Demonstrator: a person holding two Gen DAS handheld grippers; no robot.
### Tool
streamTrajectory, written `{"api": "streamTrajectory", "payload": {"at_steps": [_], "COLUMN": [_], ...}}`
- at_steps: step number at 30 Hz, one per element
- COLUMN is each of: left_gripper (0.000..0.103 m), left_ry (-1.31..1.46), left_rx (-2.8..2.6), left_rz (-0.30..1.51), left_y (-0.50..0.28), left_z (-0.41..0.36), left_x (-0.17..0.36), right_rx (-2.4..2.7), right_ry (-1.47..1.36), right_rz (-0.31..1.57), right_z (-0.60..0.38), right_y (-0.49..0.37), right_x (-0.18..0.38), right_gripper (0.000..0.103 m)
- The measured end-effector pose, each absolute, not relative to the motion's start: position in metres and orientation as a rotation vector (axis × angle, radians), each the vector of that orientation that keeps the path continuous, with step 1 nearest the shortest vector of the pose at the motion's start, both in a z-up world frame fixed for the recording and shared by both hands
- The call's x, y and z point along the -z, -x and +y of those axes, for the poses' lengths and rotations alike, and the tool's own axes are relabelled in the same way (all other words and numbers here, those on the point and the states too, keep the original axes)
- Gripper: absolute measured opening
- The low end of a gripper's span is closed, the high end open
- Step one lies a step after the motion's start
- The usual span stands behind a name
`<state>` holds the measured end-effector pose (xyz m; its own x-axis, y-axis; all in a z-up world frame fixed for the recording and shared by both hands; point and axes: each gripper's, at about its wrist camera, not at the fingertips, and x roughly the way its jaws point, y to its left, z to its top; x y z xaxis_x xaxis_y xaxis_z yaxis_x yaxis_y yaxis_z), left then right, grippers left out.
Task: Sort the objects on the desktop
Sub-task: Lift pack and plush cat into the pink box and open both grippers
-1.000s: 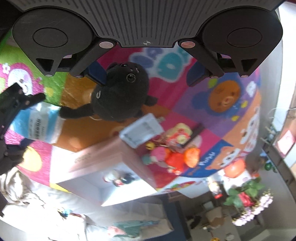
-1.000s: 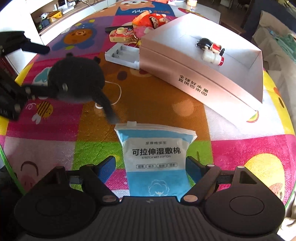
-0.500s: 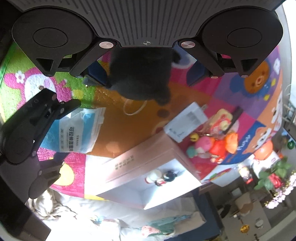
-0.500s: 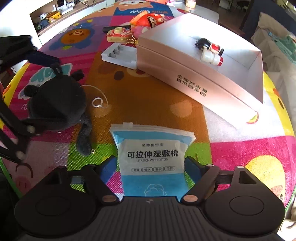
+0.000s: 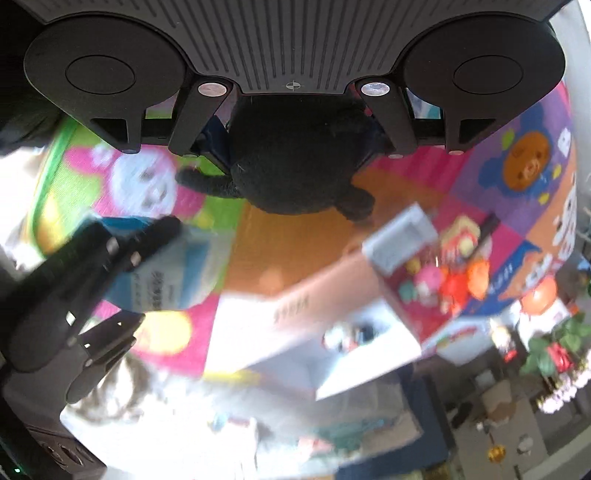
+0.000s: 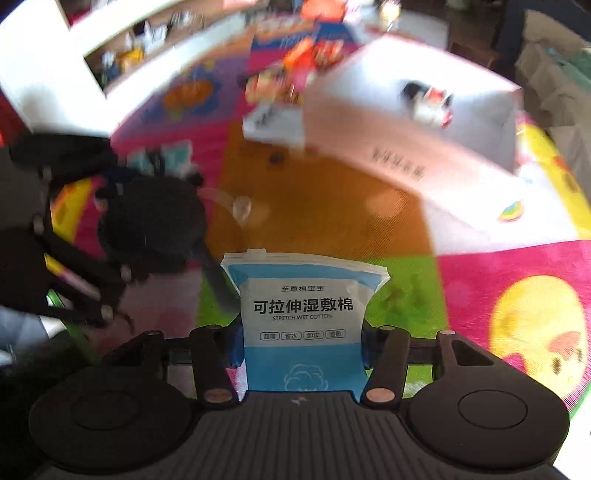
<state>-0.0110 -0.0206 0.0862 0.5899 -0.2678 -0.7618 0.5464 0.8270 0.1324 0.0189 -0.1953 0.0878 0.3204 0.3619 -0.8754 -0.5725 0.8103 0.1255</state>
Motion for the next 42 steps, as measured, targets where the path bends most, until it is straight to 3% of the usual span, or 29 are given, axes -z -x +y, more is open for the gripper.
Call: {"api": "streamTrajectory", "payload": {"at_steps": [7,12,16,18,19,30,34,42], "left_gripper": [0.072,0.072,0.079,0.095,0.096,0.099,0.100,0.101], "left_ry": [-0.264,-0.174,-0.087,-0.058,-0.049,0.020,0.101,0.141], "left_rx": [0.431,0.407,0.422,0.399,0.385,0.162,0.124,0.130], "left_rz": [0.519,0.453,0.522,0.553,0.559,0.736,0.771,0.766], "left_y": [-0.023,-0.101,-0.155,-0.165,-0.164,-0.090,-0.077,-0.059], "left_z": [-0.029,-0.054,-0.061,-0.053,-0.046,0.038,0.054,0.053], "left_x": [-0.155,-0.166,-0.153,-0.143,-0.138,-0.055,-0.030,-0.033], "right_rx": [-0.473,-0.370,-0.341,-0.333,-0.334,-0.269,-0.315,-0.536], "right_ry": [0.008,-0.116,-0.166,-0.185,-0.196,-0.171,-0.108,-0.225], "right_rz": [0.726,0.609,0.616,0.644,0.665,0.834,0.864,0.918], "right_z": [-0.265,-0.289,-0.286,-0.279,-0.278,-0.255,-0.239,-0.203], "right_y": [-0.017,-0.064,-0.117,-0.143,-0.154,-0.204,-0.199,-0.200], "right_x": [-0.187,-0.211,-0.207,-0.199,-0.194,-0.109,-0.095,-0.090], "right_gripper": [0.053,0.053,0.053,0.054,0.054,0.056,0.065,0.065]}}
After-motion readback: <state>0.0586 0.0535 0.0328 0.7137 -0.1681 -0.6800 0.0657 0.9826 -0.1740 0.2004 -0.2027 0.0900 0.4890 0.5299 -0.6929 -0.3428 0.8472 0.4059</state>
